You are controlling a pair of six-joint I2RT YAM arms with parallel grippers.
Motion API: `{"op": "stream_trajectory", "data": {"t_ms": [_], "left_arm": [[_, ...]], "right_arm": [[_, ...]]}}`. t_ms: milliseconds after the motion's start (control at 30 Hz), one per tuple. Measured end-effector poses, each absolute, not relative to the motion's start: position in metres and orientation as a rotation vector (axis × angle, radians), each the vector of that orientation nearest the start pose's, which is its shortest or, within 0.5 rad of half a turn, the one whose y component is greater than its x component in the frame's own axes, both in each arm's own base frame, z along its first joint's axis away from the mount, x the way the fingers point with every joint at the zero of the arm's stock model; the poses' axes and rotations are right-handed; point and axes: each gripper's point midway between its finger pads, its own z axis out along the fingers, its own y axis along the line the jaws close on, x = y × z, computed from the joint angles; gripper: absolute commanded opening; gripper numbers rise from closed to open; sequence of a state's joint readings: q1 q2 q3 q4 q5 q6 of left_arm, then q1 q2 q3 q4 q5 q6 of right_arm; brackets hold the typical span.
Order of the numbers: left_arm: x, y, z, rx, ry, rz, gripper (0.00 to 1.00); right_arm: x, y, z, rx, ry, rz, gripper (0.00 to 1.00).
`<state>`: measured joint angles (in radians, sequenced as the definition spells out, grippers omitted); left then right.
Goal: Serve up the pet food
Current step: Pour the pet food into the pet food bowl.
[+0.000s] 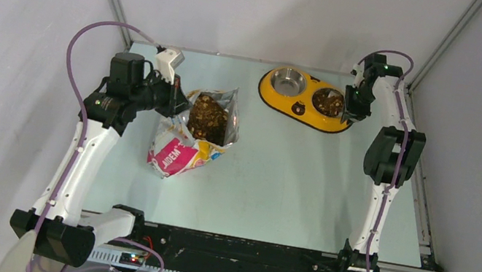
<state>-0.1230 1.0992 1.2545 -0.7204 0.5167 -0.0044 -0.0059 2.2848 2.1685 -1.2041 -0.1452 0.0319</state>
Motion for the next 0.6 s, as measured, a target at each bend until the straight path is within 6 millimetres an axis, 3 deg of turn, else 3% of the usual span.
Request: {"op": "stream_trajectory", "data": {"t_ms": [600], "left_arm": [[0.289, -0.123, 0.29, 0.429, 2.072, -0.628, 0.0]], "right_arm": [[0.467, 0.033, 0.098, -0.15, 2.872, 0.058, 0.0]]}}
